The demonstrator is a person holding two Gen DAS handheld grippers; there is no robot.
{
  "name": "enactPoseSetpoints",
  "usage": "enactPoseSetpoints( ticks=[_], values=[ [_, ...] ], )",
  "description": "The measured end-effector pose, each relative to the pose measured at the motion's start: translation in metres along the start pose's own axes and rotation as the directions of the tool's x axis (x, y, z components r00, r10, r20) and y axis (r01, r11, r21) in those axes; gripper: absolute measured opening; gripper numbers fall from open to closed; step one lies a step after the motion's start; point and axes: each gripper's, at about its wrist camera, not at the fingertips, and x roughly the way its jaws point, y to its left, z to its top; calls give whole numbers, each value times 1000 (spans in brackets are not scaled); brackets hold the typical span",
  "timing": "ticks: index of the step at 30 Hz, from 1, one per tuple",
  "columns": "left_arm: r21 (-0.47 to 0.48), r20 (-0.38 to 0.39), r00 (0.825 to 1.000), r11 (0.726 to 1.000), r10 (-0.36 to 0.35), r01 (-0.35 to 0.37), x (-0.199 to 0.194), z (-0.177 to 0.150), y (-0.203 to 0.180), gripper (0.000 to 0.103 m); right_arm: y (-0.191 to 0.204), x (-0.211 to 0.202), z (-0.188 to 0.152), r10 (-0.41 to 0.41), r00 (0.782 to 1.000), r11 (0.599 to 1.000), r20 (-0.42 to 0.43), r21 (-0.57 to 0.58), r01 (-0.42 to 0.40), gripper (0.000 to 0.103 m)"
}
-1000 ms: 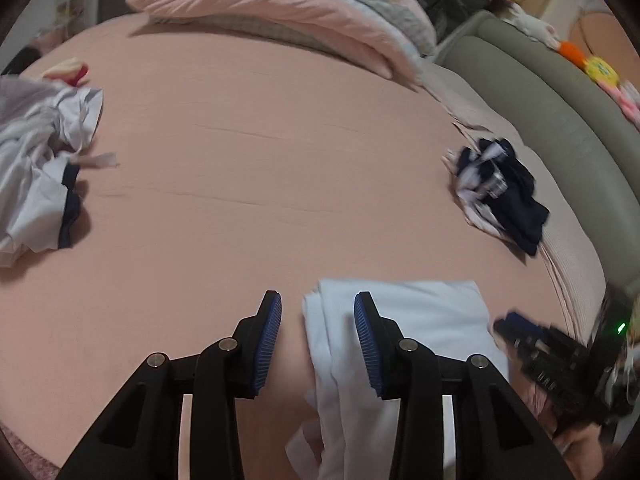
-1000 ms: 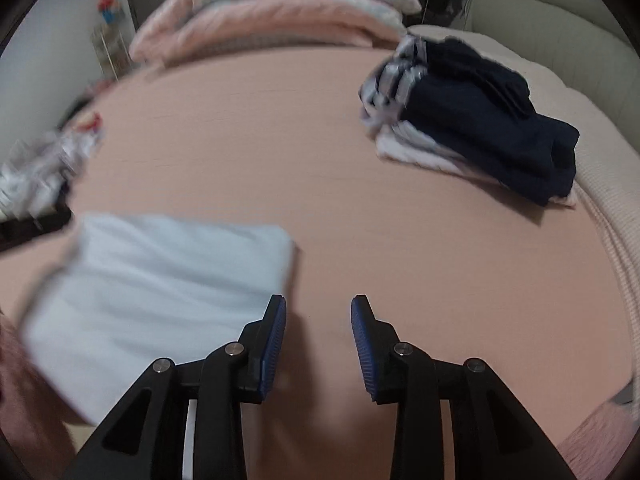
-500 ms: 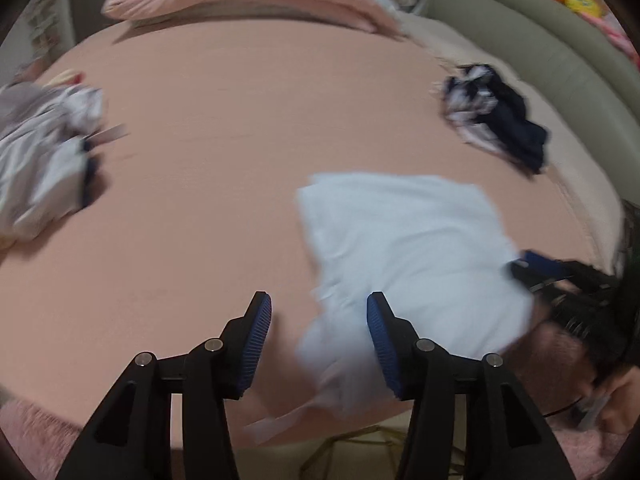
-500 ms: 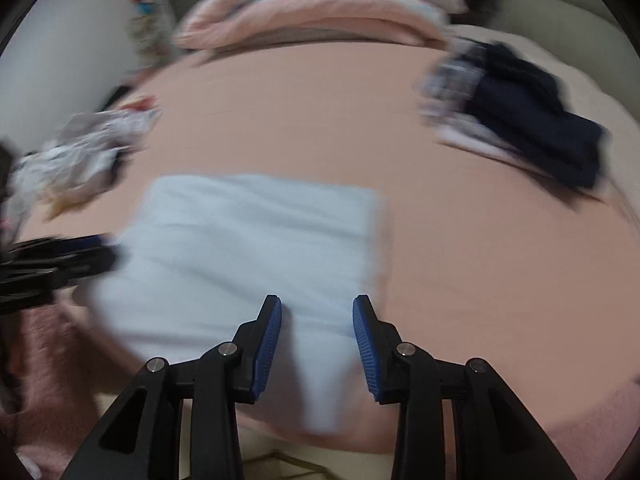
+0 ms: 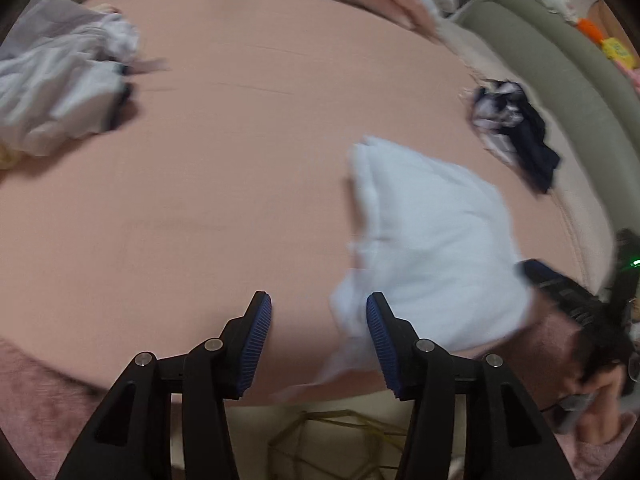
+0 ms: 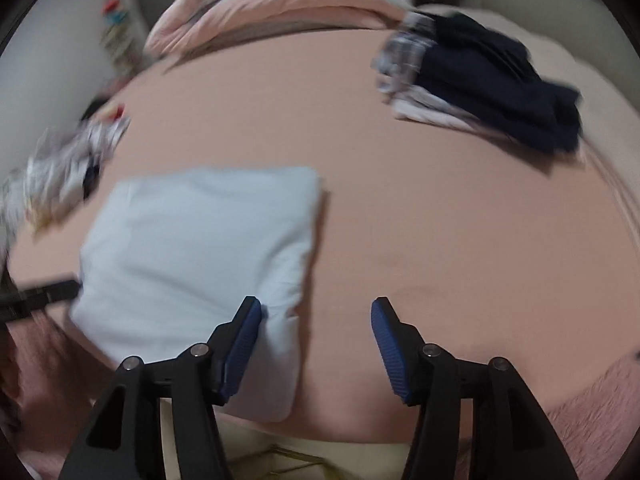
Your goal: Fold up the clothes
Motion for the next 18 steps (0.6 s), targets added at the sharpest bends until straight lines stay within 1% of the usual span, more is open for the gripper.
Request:
enactPoseSetpoints(
  ticks=[1,2,3,4,6,7,8,9,10,12,14,16,17,18],
  values=[
    [-33,6,999,999,-33,33,-3,2,7,45,-1,-2,2,-33,999,999,18,1,33,56],
    [-75,15,996,993,-88,89,-6,4,14,45,-3,-5,4,-66,997,998,36,2,66,56],
    [-109,27,985,979,-171,173,-7,7,17,45,-4,-7,6,-64,997,998,50,10,63,56],
    [-139,41,965,955,-261,264,-8,11,18,45,-5,-8,7,-23,998,999,56,31,22,56],
    [-152,76,924,912,-374,381,-9,17,14,45,-5,-7,11,68,996,994,65,76,-73,58],
    [-152,104,899,887,-425,437,-10,21,10,46,-5,-6,13,113,991,988,71,97,-120,58],
    [-151,105,891,879,-441,453,-7,24,6,47,-4,-4,15,150,986,982,70,109,-157,58],
    [-151,97,890,878,-445,455,-3,27,1,49,-3,-1,14,176,982,976,66,117,-183,58],
    [-150,88,889,876,-449,458,1,30,-4,51,-4,4,13,186,981,973,54,129,-191,58],
    [-153,35,901,889,-432,432,17,33,-12,51,-8,15,12,191,981,969,22,153,-192,58],
    [-162,-7,918,907,-396,389,31,30,-19,53,-14,30,12,191,981,966,-18,181,-185,58],
    [-190,4,925,908,-379,373,36,23,-16,66,-17,34,13,208,978,959,-10,201,-202,59],
    [-200,12,922,903,-387,381,39,22,-14,67,-17,35,13,218,976,956,-8,205,-212,61],
    [-207,21,917,895,-399,394,42,20,-12,67,-16,37,13,227,974,954,-5,204,-221,65]
  ],
)
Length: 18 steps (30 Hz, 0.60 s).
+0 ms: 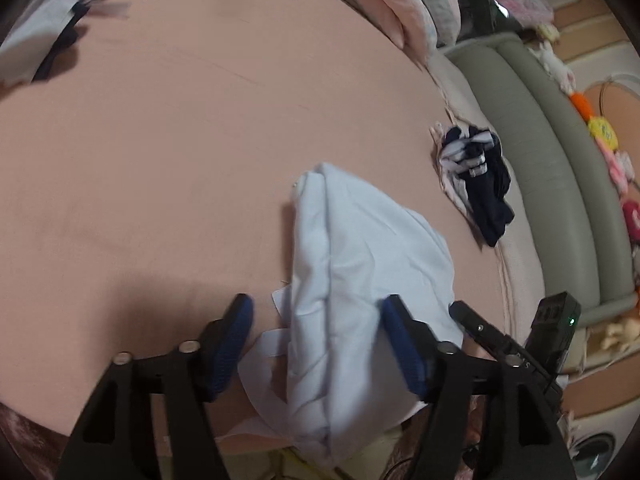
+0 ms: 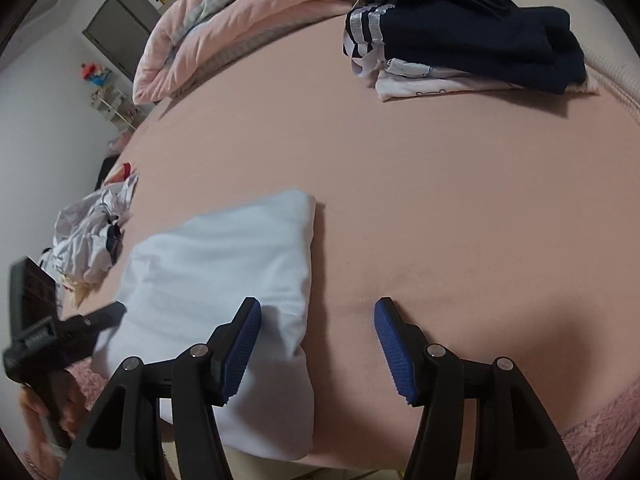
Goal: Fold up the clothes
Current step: 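Grasp the folded white shirt with the left gripper and lift it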
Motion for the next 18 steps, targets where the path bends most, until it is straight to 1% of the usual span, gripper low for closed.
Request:
enactPoseSetpoints(
  ticks=[3,4,6,7,8,9,10,11,12,13,14,15,16,18],
  values=[
    [-13,0,999,999,-38,38,-1,-2,4,67,6,6,-1,4,1000,1000,9,-24,-4,67],
    [-25,-1,998,998,-58,58,-2,-2,6,67,9,7,0,27,1000,999,5,-25,-27,67],
    [-50,-11,991,990,-132,131,-1,-3,8,67,12,10,2,117,993,993,-13,-4,-117,66],
    [-56,-17,988,986,-155,154,4,-3,8,67,12,12,2,177,984,984,-29,23,-177,64],
    [-55,-11,987,986,-158,157,6,-5,8,67,12,15,2,220,975,975,-44,50,-218,64],
    [-57,-3,987,986,-159,159,8,-5,8,67,13,19,1,217,975,975,-52,52,-214,62],
    [-60,4,987,985,-161,161,11,-5,8,67,14,23,0,196,979,980,-58,43,-194,53],
    [-71,6,987,985,-159,159,12,-5,7,67,15,25,1,180,982,983,-61,34,-178,48],
    [-76,-3,986,983,-165,164,13,-4,4,56,16,26,2,165,984,986,-61,25,-164,36],
    [-82,-6,984,981,-179,178,13,-4,2,41,15,27,3,166,984,986,-63,28,-165,25],
    [-90,-7,981,977,-195,193,14,-4,0,40,15,28,4,175,982,984,-66,38,-173,22],
    [-76,3,983,981,-181,181,12,-5,-5,36,15,27,4,182,981,983,-66,44,-179,18],
    [-50,15,987,986,-160,160,8,-6,-9,33,19,25,4,180,982,983,-61,32,-178,16],
    [0,37,992,993,-119,119,0,-8,-19,29,31,20,4,164,985,986,-45,-14,-164,15]
  ],
)
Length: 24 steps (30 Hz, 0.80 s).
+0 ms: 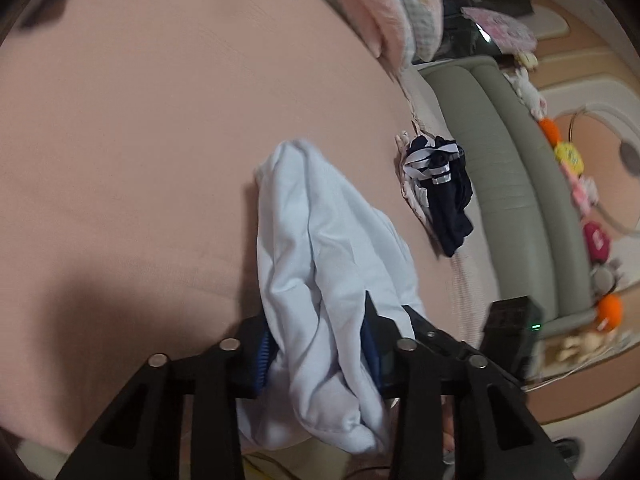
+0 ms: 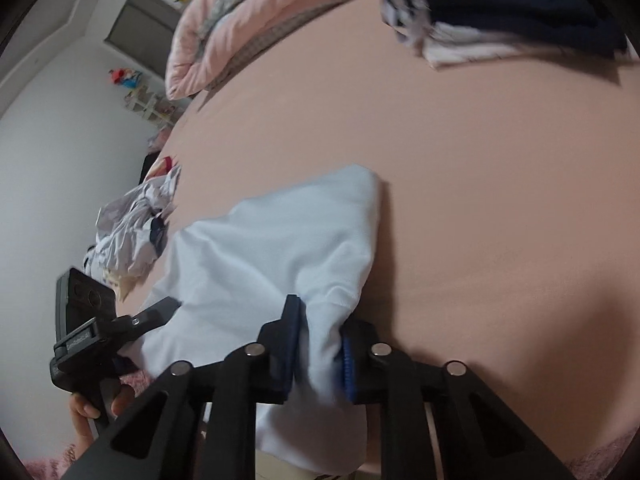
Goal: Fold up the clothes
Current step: 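Grasp the folded white shirt with the left gripper and lift it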
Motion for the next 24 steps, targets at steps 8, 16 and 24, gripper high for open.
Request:
enactPoseSetpoints(
  ticks=[8,16,24],
  values=[
    [225,80,992,967,100,-115,-13,-1,-70,25,22,-26,13,5,999,1000,50,9,-6,12],
    [331,64,998,944,-1,-21,8,39,-156,24,13,-78,62,30,989,999,143,9,-31,11],
    [321,76,993,945,-87,59,46,74,-213,24,-13,-136,131,15,972,1000,234,-8,-14,11]
  ],
)
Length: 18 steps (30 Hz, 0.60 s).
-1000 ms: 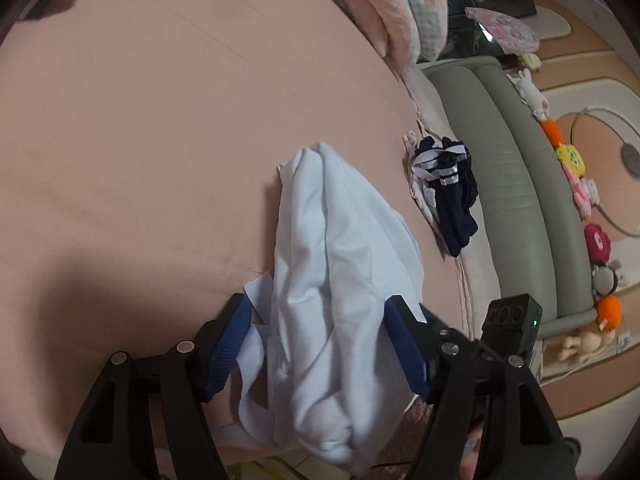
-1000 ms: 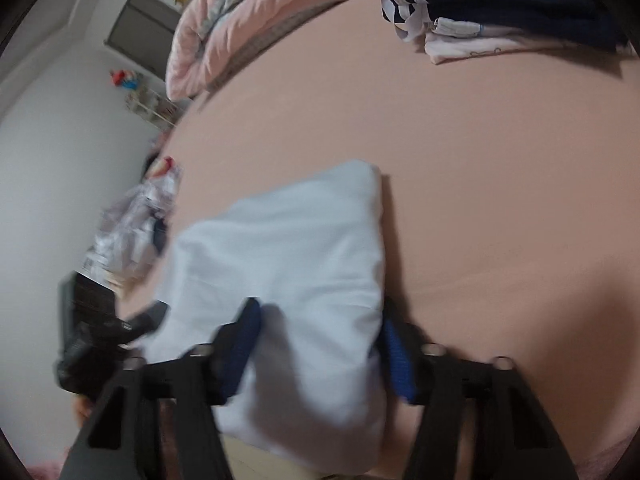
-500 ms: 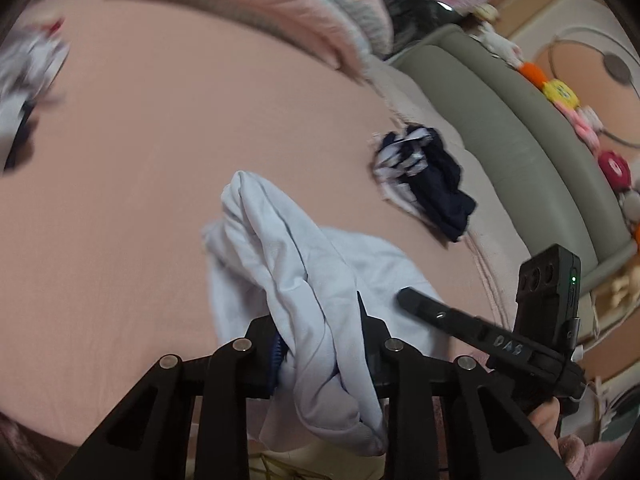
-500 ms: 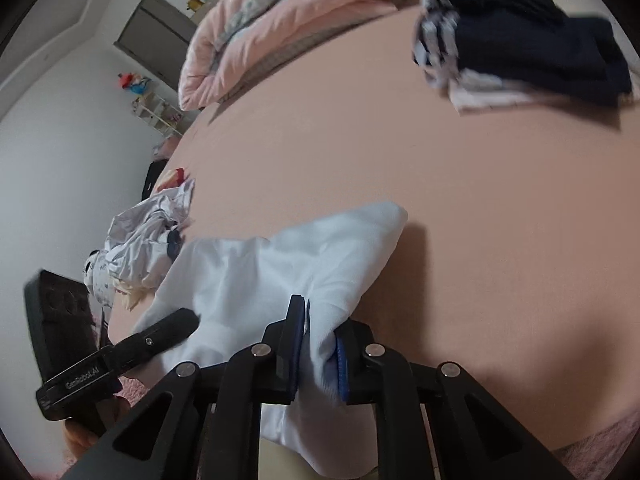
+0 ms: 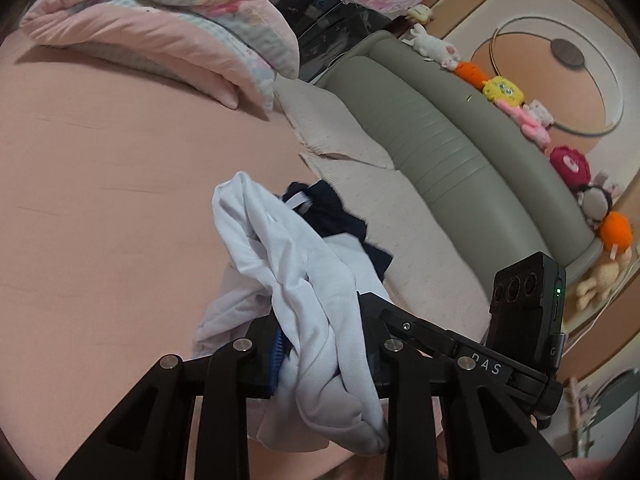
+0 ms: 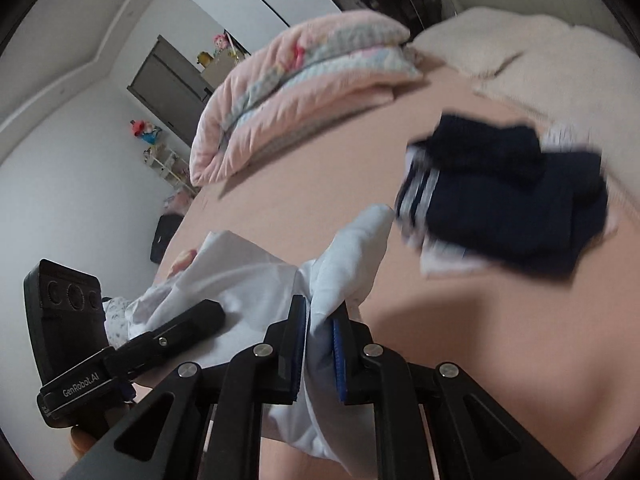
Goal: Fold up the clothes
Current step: 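Grasp the folded white shirt with the left gripper and lift it, then carry the shirt with the left gripper onto the navy clothes stack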
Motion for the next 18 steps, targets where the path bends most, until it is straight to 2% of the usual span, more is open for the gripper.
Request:
enactPoseSetpoints(
  ticks=[4,9,11,14,16,17,18],
  values=[
    [-95,-60,998,995,-29,23,27,-12,19,24,-16,1,10,-73,997,997,-32,-35,72,11],
    [-228,-176,982,974,-62,20,65,-46,57,25,-61,10,-6,-154,985,987,-80,24,156,11],
    [-269,-207,975,963,-75,17,79,-61,72,29,-78,13,-13,-187,978,981,-94,37,191,11],
    [-316,-213,976,948,-50,-21,84,-73,88,46,-100,15,-20,-199,973,976,-118,64,207,11],
    [-316,-212,977,948,-38,-32,81,-76,90,59,-112,15,-24,-197,972,975,-132,81,208,12],
    [-296,-218,976,954,-26,-41,81,-76,89,60,-118,15,-25,-195,971,974,-139,89,209,14],
    [-269,-226,974,962,-11,-51,82,-76,87,61,-124,15,-27,-194,970,973,-146,98,209,24]
  ],
)
